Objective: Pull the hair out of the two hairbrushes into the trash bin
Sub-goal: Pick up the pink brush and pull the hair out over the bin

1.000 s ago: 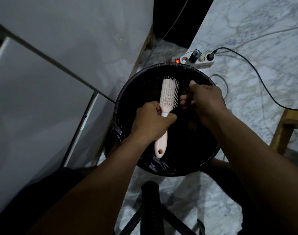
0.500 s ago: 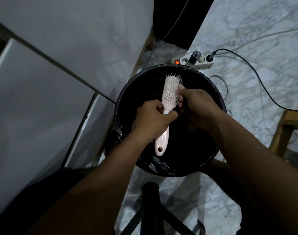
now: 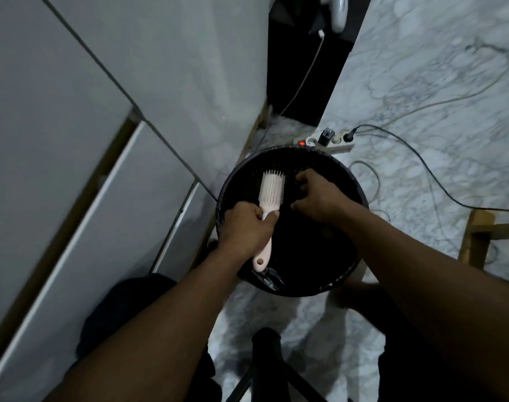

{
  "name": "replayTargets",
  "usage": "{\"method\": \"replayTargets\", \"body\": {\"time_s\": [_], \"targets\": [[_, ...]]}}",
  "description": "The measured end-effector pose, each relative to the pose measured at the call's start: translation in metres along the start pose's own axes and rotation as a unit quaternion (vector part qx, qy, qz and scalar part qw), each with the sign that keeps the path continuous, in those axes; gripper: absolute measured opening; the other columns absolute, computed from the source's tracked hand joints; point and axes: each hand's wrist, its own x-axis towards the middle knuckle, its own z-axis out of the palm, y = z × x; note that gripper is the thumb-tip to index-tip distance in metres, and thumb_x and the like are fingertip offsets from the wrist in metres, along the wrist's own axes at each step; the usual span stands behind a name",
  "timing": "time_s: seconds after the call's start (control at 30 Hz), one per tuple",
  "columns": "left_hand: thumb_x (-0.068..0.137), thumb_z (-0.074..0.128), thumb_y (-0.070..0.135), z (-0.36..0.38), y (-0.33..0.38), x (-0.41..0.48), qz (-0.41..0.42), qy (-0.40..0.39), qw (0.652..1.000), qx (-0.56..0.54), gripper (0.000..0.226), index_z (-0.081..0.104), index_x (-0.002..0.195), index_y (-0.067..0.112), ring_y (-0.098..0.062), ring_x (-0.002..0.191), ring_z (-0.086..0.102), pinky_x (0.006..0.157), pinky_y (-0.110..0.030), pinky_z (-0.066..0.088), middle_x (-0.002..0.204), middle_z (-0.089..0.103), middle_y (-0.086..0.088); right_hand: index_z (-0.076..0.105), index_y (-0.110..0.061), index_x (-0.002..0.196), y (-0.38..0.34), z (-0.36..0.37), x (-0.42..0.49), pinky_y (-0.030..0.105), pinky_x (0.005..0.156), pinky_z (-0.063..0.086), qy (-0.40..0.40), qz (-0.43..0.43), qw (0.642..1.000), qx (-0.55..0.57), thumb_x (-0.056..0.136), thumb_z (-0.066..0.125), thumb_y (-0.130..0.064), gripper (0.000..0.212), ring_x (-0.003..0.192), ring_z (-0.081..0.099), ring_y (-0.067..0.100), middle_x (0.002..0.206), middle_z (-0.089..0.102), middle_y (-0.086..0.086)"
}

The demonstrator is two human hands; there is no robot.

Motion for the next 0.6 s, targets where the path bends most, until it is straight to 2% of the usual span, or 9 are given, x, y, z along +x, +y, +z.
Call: {"method": "replayTargets", "body": {"time_s": [0.1,0.17,0.23,0.3,0.37,0.4,0.47,0.53,0.6], "targets": [[0.084,0.073,0.042,-0.029,0.024,-0.017,0.009,0.033,0.999,0.03,0.053,0.046,0.048,0.014,-0.02,0.049,0.049,0.047,-0.026,0.03,0.046,0.045,0.005,0.056,-0.014,0.132,-0.027,-0.033,-0.026,0.029,0.086,0.045,-0.003,-0.021,0.998,-0.059,0.086,0.072,-0.03,0.052,0.114,0.06,0.027,0.129,0.063,0.01],[0.081,0.071,0.047,-0.055,0.051,-0.032,0.024,0.06,0.997,0.046,0.051,0.048,0.05,0.015,-0.021,0.053,0.054,0.05,-0.026,0.033,0.049,0.048,0.004,0.059,-0.012,0.127,-0.051,-0.062,-0.051,0.028,0.08,0.042,0.002,-0.038,0.996,-0.077,0.088,0.07,-0.031,0.045,0.108,0.061,0.026,0.124,0.063,0.009],[0.079,0.068,0.052,-0.084,0.084,-0.047,0.053,0.085,0.993,0.06,0.048,0.05,0.053,0.016,-0.024,0.061,0.06,0.053,-0.026,0.035,0.053,0.05,0.002,0.063,-0.01,0.116,-0.076,-0.092,-0.077,0.029,0.073,0.047,0.013,-0.063,0.995,-0.075,0.089,0.068,-0.027,0.032,0.094,0.062,0.025,0.112,0.064,0.013],[0.079,0.067,0.051,-0.116,0.122,-0.068,0.09,0.115,0.988,0.058,0.047,0.048,0.052,0.016,-0.026,0.062,0.061,0.049,-0.026,0.032,0.053,0.049,0.001,0.06,-0.014,0.087,-0.102,-0.124,-0.109,0.026,0.057,0.045,0.045,-0.091,0.992,-0.074,0.088,0.065,-0.022,0.01,0.071,0.06,0.022,0.09,0.064,0.013],[0.079,0.067,0.049,-0.15,0.157,-0.095,0.124,0.151,0.979,0.051,0.048,0.046,0.052,0.017,-0.026,0.061,0.058,0.046,-0.026,0.028,0.053,0.047,0.0,0.057,-0.012,0.079,-0.132,-0.155,-0.148,0.026,0.051,0.041,0.082,-0.125,0.986,-0.076,0.09,0.065,-0.021,0.016,0.059,0.055,0.02,0.079,0.063,0.015],[0.079,0.067,0.05,-0.166,0.172,-0.108,0.137,0.17,0.975,0.049,0.047,0.047,0.053,0.017,-0.026,0.062,0.059,0.046,-0.027,0.029,0.055,0.048,0.0,0.06,-0.01,0.087,-0.146,-0.169,-0.169,0.027,0.052,0.044,0.098,-0.139,0.983,-0.071,0.091,0.065,-0.022,0.013,0.062,0.059,0.023,0.081,0.066,0.018],[0.077,0.065,0.054,-0.196,0.198,-0.136,0.165,0.204,0.964,0.05,0.044,0.053,0.058,0.016,-0.027,0.066,0.063,0.047,-0.027,0.031,0.06,0.054,-0.001,0.061,-0.004,0.104,-0.171,-0.193,-0.21,0.035,0.059,0.052,0.133,-0.165,0.976,-0.054,0.092,0.065,-0.021,0.022,0.074,0.069,0.03,0.092,0.072,0.023],[0.075,0.061,0.057,-0.224,0.217,-0.165,0.19,0.236,0.951,0.054,0.042,0.06,0.065,0.016,-0.025,0.068,0.065,0.049,-0.027,0.035,0.065,0.06,-0.002,0.061,0.001,0.106,-0.195,-0.212,-0.248,0.04,0.069,0.059,0.169,-0.193,0.966,-0.045,0.088,0.065,-0.02,0.028,0.081,0.073,0.034,0.096,0.074,0.024],[0.074,0.059,0.057,-0.249,0.232,-0.195,0.215,0.269,0.937,0.056,0.042,0.061,0.067,0.016,-0.024,0.069,0.067,0.053,-0.028,0.041,0.067,0.062,-0.002,0.063,-0.004,0.105,-0.218,-0.227,-0.286,0.043,0.078,0.062,0.201,-0.225,0.952,-0.05,0.087,0.068,-0.024,0.027,0.083,0.074,0.033,0.097,0.073,0.019]]}}
